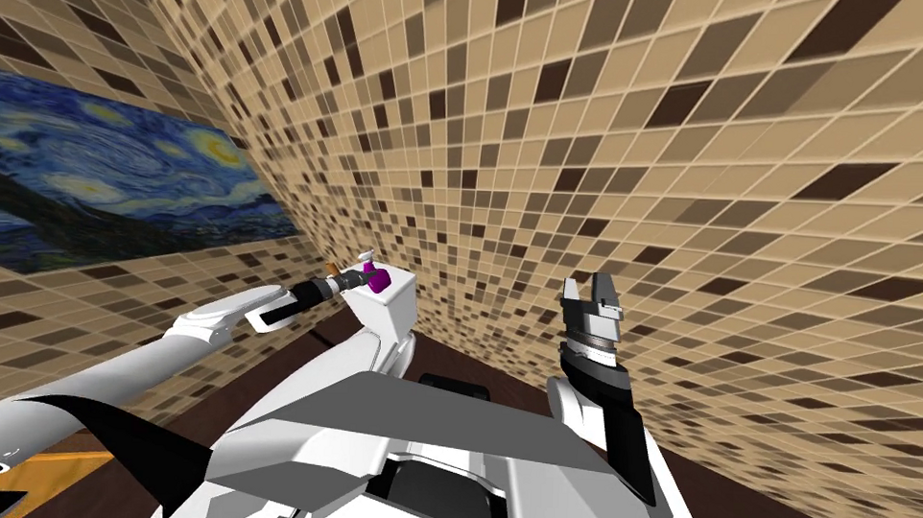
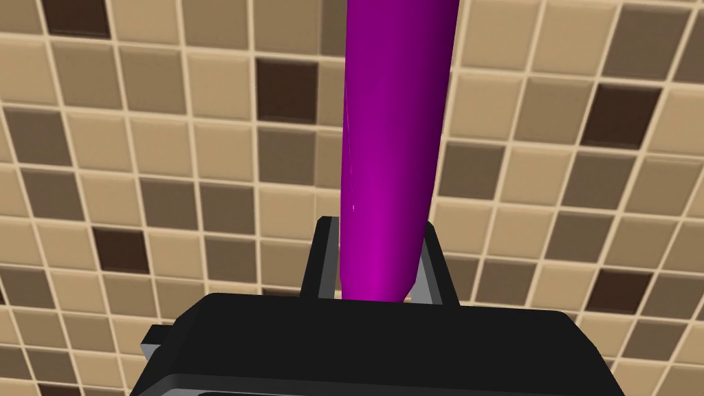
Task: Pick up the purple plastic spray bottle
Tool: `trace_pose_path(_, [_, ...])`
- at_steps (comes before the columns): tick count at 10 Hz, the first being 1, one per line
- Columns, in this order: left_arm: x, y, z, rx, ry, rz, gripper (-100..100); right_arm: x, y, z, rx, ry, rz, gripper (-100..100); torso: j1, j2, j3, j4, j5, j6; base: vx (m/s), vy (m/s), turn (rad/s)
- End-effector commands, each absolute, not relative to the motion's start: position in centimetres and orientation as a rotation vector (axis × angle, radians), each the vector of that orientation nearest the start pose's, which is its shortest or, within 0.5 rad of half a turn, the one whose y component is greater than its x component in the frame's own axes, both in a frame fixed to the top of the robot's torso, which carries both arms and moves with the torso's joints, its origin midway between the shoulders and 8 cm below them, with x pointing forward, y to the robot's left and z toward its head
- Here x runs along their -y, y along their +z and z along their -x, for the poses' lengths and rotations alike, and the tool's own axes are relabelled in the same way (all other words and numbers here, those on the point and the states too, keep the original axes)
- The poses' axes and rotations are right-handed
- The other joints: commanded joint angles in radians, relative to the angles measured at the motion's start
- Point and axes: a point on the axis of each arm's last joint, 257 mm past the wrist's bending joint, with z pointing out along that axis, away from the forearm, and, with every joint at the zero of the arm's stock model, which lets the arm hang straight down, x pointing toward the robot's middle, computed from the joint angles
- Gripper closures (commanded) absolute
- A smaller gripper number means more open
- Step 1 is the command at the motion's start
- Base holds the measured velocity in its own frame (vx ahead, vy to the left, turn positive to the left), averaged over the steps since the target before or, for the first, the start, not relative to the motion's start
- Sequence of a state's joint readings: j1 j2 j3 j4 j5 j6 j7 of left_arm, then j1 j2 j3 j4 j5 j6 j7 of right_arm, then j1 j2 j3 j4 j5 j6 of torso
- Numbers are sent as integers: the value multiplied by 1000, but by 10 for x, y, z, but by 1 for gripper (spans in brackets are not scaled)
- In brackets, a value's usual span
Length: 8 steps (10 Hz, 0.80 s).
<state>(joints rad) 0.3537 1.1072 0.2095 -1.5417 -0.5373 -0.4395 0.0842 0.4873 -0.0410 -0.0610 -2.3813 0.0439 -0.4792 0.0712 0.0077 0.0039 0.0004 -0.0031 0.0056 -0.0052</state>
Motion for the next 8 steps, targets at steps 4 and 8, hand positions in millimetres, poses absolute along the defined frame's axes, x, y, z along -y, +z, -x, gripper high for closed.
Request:
trace_pose_path(4, [-503,-128,-425,-1763,-141,-111,100,281,70,-324,-618,1172,-492,0,0,-1,0,0,0,0,-13,46,-98])
trace_pose_path(8, [-496,-132,-404,-1790,-129,-97,100,281,70,-324,-618,1172,-492,0,-1,0,0,0,0,-1,-16,35,-71])
